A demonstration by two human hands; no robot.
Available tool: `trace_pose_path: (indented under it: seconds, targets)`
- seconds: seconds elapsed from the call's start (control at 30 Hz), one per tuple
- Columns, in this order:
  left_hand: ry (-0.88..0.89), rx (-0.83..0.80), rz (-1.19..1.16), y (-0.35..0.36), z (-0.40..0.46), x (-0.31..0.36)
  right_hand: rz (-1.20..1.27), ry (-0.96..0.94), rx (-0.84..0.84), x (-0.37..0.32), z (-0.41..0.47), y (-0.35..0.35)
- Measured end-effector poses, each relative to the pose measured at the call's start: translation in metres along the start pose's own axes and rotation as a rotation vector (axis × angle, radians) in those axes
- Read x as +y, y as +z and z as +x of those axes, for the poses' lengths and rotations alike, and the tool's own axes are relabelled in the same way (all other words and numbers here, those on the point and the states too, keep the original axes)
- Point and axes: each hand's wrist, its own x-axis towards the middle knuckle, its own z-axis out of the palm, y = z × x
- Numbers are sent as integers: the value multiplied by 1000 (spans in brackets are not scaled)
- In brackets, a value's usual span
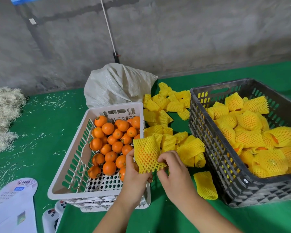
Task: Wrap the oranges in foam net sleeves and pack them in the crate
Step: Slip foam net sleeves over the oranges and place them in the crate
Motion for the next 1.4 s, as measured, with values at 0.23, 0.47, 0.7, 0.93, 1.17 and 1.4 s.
trace_pose_path:
  seconds: [0.23, 0.47, 0.7, 0.93, 1.17, 1.4]
  targets:
    - [117, 96, 46, 7, -3, 0, -42, -47, -37, 13, -9, 8]
    - [88, 54, 160, 5, 0, 4, 670, 430, 75, -3, -5, -3]
    - [90, -98, 304, 10, -8, 9, 516, 530, -256, -16, 0, 2]
    - [192, -160, 459, 10, -11, 5, 559, 653, 26, 15, 17, -29]
    - [62, -76, 242, 1, -8, 1, 570, 738, 560, 68, 72, -134]
    - [-115, 52, -167, 2, 3, 4, 276, 1018, 577, 116, 69, -152]
